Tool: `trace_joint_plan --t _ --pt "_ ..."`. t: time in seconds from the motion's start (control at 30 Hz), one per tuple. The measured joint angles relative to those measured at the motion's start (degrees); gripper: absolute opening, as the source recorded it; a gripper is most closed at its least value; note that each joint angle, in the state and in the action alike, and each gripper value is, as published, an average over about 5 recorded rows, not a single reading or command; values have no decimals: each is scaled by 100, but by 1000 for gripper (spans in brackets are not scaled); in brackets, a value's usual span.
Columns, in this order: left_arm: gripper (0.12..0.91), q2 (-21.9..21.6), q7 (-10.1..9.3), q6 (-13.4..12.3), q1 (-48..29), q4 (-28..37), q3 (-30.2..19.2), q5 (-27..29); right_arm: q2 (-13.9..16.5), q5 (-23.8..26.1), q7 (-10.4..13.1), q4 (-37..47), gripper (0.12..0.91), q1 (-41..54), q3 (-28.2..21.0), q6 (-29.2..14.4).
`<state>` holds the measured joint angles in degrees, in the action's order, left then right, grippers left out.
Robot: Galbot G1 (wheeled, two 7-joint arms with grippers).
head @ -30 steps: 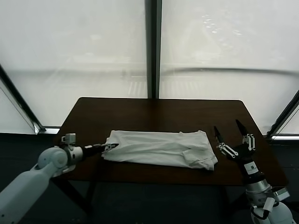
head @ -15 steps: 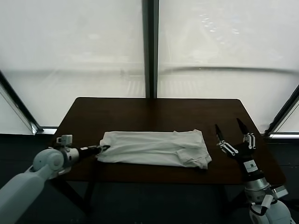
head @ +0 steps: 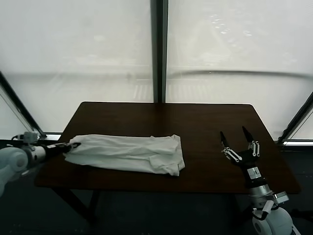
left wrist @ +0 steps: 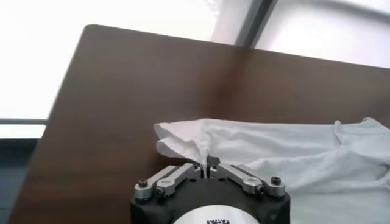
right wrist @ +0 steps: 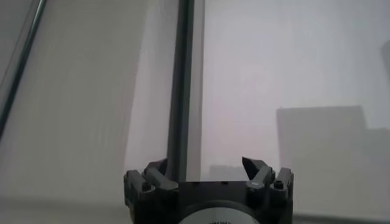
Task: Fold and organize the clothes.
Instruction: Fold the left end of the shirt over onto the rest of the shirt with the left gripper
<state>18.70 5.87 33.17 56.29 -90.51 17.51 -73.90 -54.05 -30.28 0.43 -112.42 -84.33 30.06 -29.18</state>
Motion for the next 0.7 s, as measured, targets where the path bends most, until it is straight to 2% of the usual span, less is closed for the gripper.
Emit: trace_joint_plan --t 0.13,0.3,0.53,0.7 --pt "183 -66 -105 0 145 -124 155 -47 -40 6 3 1 907 -3 -7 11" --pt "183 72 -425 40 328 -477 307 -328 -79 26 13 -69 907 -71 16 69" --pt "183 647 -949 246 237 -1249 152 -544 -117 50 23 -176 907 -263 171 115" --pt "182 1162 -1158 293 92 -1768 -106 -489 -200 134 24 -222 907 -425 267 112"
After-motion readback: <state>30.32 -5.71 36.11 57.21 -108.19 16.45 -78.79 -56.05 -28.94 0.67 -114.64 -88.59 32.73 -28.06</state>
